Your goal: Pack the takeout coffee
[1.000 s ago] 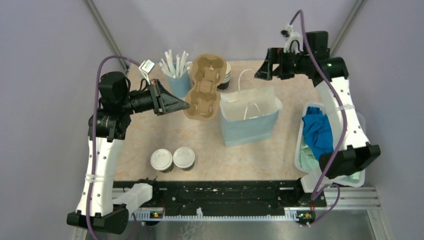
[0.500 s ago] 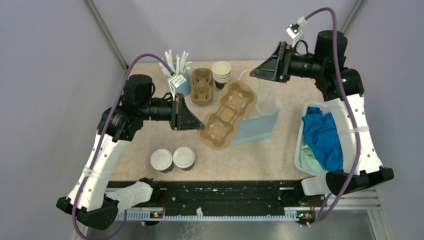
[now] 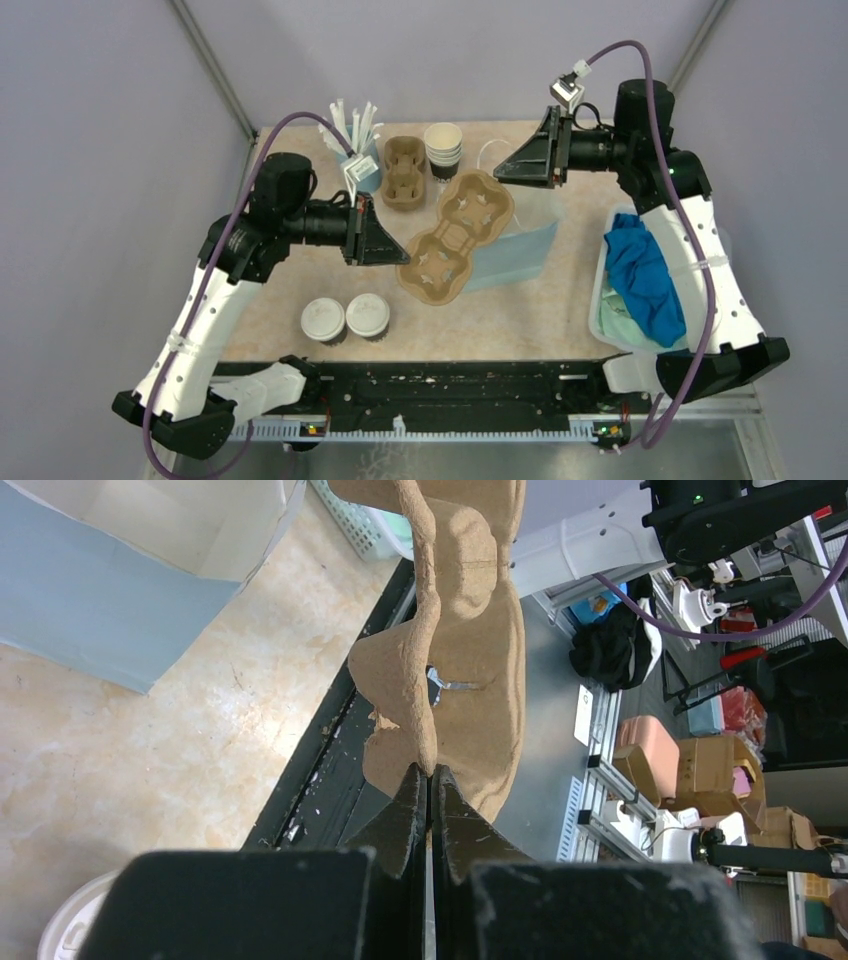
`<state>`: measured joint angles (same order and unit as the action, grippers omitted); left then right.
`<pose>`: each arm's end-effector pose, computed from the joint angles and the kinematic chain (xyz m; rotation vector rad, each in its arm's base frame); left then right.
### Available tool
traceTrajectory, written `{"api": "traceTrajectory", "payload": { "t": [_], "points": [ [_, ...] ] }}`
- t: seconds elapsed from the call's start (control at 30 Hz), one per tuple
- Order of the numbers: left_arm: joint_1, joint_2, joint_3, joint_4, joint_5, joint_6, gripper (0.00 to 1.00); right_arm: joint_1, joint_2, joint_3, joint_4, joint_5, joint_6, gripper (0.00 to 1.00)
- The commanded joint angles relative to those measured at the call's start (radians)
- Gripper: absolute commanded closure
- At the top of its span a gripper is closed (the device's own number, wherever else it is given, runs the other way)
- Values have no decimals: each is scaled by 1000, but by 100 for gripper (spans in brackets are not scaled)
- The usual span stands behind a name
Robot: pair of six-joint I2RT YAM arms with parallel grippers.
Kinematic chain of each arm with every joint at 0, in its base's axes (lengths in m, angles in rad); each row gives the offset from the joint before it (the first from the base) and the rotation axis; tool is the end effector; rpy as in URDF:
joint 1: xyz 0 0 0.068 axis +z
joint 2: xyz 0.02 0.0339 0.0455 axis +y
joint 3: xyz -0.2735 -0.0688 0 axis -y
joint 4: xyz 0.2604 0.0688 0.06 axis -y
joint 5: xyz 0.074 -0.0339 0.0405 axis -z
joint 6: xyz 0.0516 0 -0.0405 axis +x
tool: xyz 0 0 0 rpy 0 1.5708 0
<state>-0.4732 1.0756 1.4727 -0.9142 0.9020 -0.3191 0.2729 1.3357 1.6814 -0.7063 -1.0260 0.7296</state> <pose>0.1588 -0.1268 0.4578 0.7494 2.0427 -1.4058 0.2531 0.1167 0.4886 -0.3002 2.0825 1.6201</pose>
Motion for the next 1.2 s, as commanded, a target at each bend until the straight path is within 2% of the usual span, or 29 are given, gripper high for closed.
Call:
{"api": "traceTrajectory", "payload": {
  "t": [0.0, 0.2, 0.43, 0.63, 0.83, 0.93, 0.97, 1.0, 1.1, 1.17],
  "points": [
    [-8, -10, -3, 11, 2, 23, 100, 10, -50, 3, 50, -37, 41, 54],
    [-12, -9, -5, 11, 5, 20, 100, 21, -58, -33, 39, -47, 17, 62],
    [-19, -9, -7, 10, 8, 20, 100, 40, -56, -58, 73, -34, 34, 65],
    [-20, -12, -10, 9, 8, 20, 100, 42, -54, -74, 87, -35, 45, 79],
    [-21, -8, -5, 9, 8, 20, 100, 42, -59, -88, 90, -34, 49, 98],
    [-22, 0, 14, -3, -20, 24, 100, 41, -75, -87, 84, 15, 58, 100],
    [-22, 5, 28, -17, -46, 25, 90, 34, -85, -86, 72, 49, 62, 100],
    [-21, 12, 48, -33, -79, 23, 72, 16, -100, -92, 69, 87, 76, 100],
    [-20, 46, 121, -87, -200, -17, 39, -77, -168, -144, 104, 123, 155, 100],
    [-21, 69, 175, -127, -306, -94, 23, -170, -215, -182, 146, 107, 216, 100]
  ]
}}
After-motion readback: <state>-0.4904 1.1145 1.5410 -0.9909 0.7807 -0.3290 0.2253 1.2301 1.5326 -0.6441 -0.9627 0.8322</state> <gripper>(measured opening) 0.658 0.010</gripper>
